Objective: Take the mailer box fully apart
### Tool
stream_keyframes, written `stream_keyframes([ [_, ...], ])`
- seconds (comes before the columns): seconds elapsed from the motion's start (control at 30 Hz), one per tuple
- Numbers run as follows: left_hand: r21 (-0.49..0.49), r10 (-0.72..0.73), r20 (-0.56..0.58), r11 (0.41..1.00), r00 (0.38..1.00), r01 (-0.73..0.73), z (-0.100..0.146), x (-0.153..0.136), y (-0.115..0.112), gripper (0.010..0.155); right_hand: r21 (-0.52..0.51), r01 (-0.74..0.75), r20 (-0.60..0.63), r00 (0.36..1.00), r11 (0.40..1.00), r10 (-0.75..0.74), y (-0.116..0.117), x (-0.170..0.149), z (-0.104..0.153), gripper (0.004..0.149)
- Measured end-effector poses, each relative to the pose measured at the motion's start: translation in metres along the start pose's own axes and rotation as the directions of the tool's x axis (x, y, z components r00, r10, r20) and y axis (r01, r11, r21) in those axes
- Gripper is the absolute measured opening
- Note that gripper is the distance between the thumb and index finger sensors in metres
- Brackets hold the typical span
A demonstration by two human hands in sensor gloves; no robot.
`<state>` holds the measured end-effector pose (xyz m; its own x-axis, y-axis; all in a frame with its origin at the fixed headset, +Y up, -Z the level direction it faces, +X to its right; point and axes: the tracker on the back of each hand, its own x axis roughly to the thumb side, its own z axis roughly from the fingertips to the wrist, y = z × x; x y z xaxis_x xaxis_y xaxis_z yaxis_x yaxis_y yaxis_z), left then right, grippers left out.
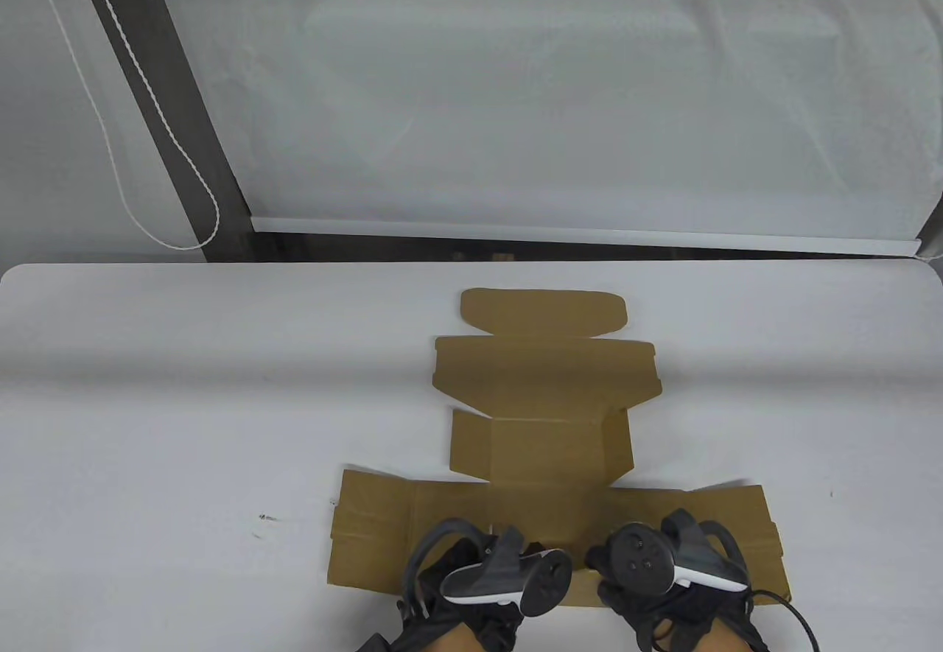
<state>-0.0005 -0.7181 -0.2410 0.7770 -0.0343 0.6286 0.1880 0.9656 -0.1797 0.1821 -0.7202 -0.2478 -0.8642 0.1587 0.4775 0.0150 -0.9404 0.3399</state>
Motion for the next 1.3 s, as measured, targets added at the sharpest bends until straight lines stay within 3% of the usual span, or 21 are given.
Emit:
stream_keyframes([
  [0.03,-0.038,0.044,0.027,0.998,0.999,-0.043,0.000,-0.002,-0.001,0.053,0.042,0.063,0.007,0.998,0.997,-0.064,0.001,-0.001,0.002,0.051],
  [0.1,-0.208,0.270,0.124,0.948,0.955,-0.241,0.001,-0.009,-0.009,0.057,0.149,0.201,0.064,0.975,0.968,-0.213,0.007,-0.001,0.005,0.050],
  [0.13,-0.336,0.455,0.098,0.852,0.885,-0.401,0.003,-0.014,-0.017,0.067,0.238,0.240,0.037,0.966,0.941,-0.256,0.011,-0.001,0.007,0.053],
  [0.2,-0.400,0.672,0.075,0.697,0.737,-0.595,0.004,-0.026,-0.029,0.078,0.387,0.248,0.006,0.962,0.888,-0.271,0.022,0.000,0.008,0.063],
  [0.27,-0.426,0.751,-0.021,0.591,0.660,-0.685,0.002,-0.034,-0.043,0.073,0.417,0.267,-0.021,0.959,0.869,-0.284,0.030,-0.001,0.004,0.072],
  [0.3,-0.459,0.726,-0.118,0.565,0.678,-0.686,0.001,-0.038,-0.054,0.071,0.432,0.297,-0.030,0.948,0.851,-0.316,0.031,-0.002,0.004,0.075],
  [0.33,-0.474,0.744,-0.126,0.536,0.656,-0.699,-0.001,-0.039,-0.054,0.065,0.436,0.315,-0.037,0.942,0.843,-0.333,0.032,-0.003,0.004,0.078],
  [0.4,-0.434,0.723,-0.118,0.579,0.680,-0.690,-0.005,-0.037,-0.056,0.069,0.453,0.381,-0.070,0.917,0.806,-0.394,0.035,-0.005,0.008,0.088],
  [0.5,-0.454,0.591,-0.123,0.681,0.797,-0.575,-0.008,-0.025,-0.055,0.086,0.488,0.525,-0.155,0.838,0.697,-0.523,0.049,-0.003,0.008,0.093],
  [0.57,-0.460,0.463,-0.116,0.759,0.879,-0.460,-0.010,-0.018,-0.053,0.093,0.468,0.495,-0.168,0.863,0.732,-0.477,0.049,-0.004,0.006,0.092],
  [0.63,-0.470,0.364,-0.108,0.801,0.925,-0.370,-0.010,-0.014,-0.053,0.098,0.421,0.444,-0.139,0.893,0.791,-0.428,0.045,-0.007,0.002,0.088],
  [0.7,-0.446,0.338,-0.110,0.824,0.935,-0.350,-0.010,-0.013,-0.052,0.100,0.336,0.385,0.019,0.910,0.859,-0.415,0.039,-0.008,-0.006,0.083],
  [0.77,-0.406,0.332,-0.126,0.843,0.935,-0.354,-0.010,-0.015,-0.052,0.106,0.085,0.361,0.198,0.908,0.929,-0.371,0.032,-0.007,-0.013,0.080],
  [0.8,-0.395,0.324,-0.137,0.849,0.936,-0.352,-0.011,-0.016,-0.054,0.107,0.039,0.339,0.210,0.917,0.940,-0.340,0.032,-0.005,-0.014,0.080],
  [0.87,-0.435,0.322,-0.168,0.824,0.932,-0.363,-0.015,-0.019,-0.063,0.108,0.117,0.224,0.183,0.953,0.967,-0.243,0.039,-0.002,-0.019,0.088],
  [0.9,-0.501,0.302,-0.199,0.786,0.932,-0.361,-0.016,-0.020,-0.070,0.110,0.214,0.155,0.134,0.973,0.964,-0.186,0.048,-0.002,-0.021,0.092],
  [0.97,-0.499,0.309,-0.197,0.785,0.931,-0.366,-0.017,-0.021,-0.070,0.111,0.323,0.076,0.084,0.991,0.943,-0.109,0.061,-0.003,-0.023,0.098],
  [1.2,-0.440,0.286,-0.217,0.825,0.933,-0.355,-0.019,-0.021,-0.067,0.109,0.275,0.025,0.066,0.997,0.961,-0.045,0.061,-0.005,-0.027,0.100],
  [1.3,-0.402,0.298,-0.316,0.818,0.901,-0.411,-0.017,-0.035,-0.067,0.107,0.299,-0.001,-0.013,1.000,0.954,0.006,0.056,-0.023,-0.025,0.102],
])
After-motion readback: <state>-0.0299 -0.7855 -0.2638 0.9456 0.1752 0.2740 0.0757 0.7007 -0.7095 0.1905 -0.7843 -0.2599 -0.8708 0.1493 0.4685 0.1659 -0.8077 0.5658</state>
